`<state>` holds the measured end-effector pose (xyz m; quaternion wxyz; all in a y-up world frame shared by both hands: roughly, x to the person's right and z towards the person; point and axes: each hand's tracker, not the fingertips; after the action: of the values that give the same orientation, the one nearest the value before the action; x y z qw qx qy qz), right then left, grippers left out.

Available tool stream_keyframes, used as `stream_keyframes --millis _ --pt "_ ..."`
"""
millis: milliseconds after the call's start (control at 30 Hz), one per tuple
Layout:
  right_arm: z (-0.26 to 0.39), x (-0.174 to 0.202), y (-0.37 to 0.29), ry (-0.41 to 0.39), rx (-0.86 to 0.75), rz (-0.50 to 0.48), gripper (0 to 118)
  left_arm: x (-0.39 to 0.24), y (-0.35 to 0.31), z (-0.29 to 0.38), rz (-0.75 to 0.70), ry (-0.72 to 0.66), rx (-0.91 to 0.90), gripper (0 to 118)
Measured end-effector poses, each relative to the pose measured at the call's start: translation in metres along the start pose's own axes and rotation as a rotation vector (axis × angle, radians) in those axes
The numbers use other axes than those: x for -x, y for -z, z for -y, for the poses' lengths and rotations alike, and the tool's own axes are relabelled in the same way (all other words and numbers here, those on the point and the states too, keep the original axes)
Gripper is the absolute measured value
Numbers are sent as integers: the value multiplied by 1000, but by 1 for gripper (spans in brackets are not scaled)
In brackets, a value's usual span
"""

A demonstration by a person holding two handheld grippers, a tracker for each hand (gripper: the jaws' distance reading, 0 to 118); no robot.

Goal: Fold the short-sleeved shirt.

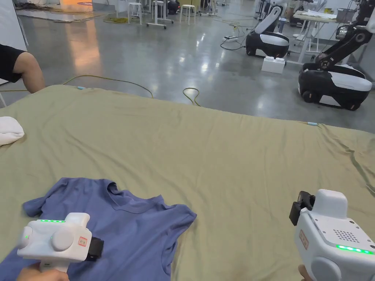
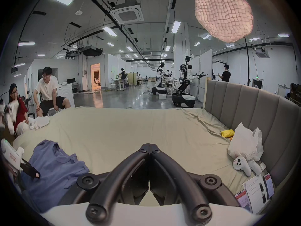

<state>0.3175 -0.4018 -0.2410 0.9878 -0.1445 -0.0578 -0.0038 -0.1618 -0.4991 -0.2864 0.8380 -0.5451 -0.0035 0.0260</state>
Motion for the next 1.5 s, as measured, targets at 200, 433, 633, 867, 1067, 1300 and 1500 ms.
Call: stream_keyframes --millis 200,433,633,867,1067,1300,1500 --pt "10 1 1 -12 32 2 0 -4 26 1 10 -20 89 98" --pt "23 -2 3 -1 74 13 0 -20 19 6 -36 54 19 84" --pt "27 -2 5 5 92 16 0 -32 9 11 -63 90 -51 3" --pt "17 -13 -6 36 54 32 0 -14 -29 -8 39 -16 -261 3" --pt "4 -22 -11 36 11 45 0 -24 -80 -37 102 -60 -418 3" --pt "-6 -31 -19 45 -22 60 0 -65 -148 -83 189 27 -608 3" --pt "-11 -40 -27 56 -38 73 0 -121 -177 -117 290 166 -702 3"
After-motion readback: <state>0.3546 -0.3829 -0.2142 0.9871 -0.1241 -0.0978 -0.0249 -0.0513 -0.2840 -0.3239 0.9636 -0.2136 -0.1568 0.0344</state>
